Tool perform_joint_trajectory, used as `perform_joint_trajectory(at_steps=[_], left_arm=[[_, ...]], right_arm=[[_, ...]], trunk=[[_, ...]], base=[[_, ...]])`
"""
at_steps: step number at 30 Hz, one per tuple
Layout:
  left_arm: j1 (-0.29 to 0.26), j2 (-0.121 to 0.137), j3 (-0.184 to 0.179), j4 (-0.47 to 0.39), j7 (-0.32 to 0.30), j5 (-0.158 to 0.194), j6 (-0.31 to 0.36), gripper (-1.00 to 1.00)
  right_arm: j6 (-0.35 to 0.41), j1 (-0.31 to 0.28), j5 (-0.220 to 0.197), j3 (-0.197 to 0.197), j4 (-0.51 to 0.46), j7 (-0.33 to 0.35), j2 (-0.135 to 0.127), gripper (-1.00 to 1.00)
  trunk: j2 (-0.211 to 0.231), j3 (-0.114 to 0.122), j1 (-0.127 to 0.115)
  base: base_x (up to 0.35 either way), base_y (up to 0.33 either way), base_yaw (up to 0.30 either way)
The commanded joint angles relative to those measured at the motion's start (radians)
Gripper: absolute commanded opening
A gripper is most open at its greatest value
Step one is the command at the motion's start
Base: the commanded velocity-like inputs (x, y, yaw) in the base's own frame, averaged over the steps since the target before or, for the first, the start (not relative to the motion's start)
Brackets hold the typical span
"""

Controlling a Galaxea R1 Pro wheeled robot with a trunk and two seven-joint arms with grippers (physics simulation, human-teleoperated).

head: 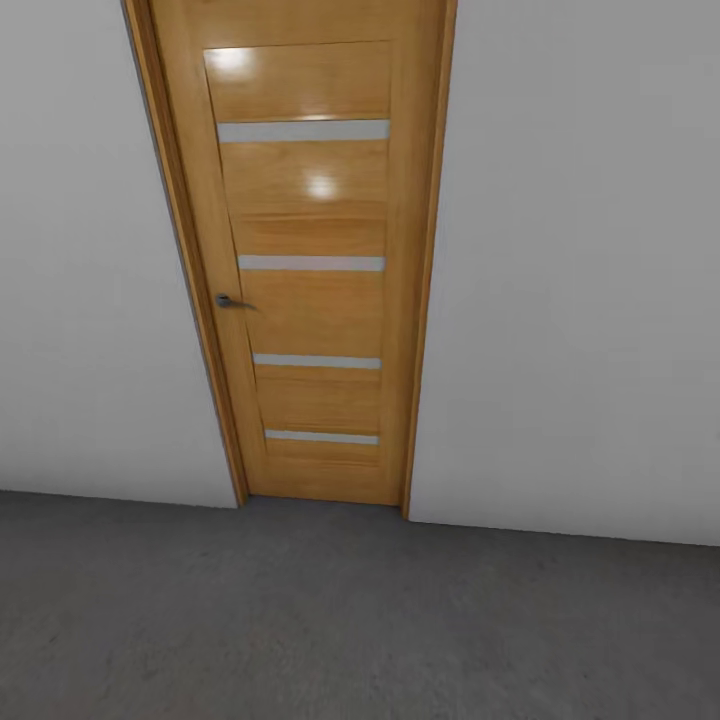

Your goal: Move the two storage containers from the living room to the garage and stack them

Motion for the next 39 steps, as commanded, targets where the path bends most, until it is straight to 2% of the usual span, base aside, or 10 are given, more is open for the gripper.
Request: perform_joint_trajectory(at_steps=[1, 17, 29, 39], left_arm=[[0.0, 0.0, 0.001, -0.001, 0.0, 0.0, -0.002, 1.0], [0.0, 0.0, 0.004, 0.001, 0.0, 0.0, -0.092, 1.0], [0.0, 0.001, 0.004, 0.001, 0.0, 0.0, -0.096, 1.0], [0.0, 0.001, 0.004, 0.001, 0.0, 0.0, -0.096, 1.0]], right_arm=[[-0.001, 0.0, 0.0, 0.001, 0.0, 0.0, 0.0, 1.0], [-0.001, 0.0, 0.0, 0.001, 0.0, 0.0, 0.0, 1.0], [-0.001, 0.0, 0.0, 0.001, 0.0, 0.0, 0.0, 1.0], [-0.001, 0.0, 0.0, 0.001, 0.0, 0.0, 0.0, 1.0]], trunk=[[0.0, -0.001, 0.0], [0.0, -0.001, 0.0], [0.0, -0.001, 0.0], [0.0, -0.001, 0.0]], base=[[0.0, 0.0, -0.003], [0.0, 0.0, -0.001], [0.004, 0.0, 0.0], [0.272, 0.023, 0.0]])
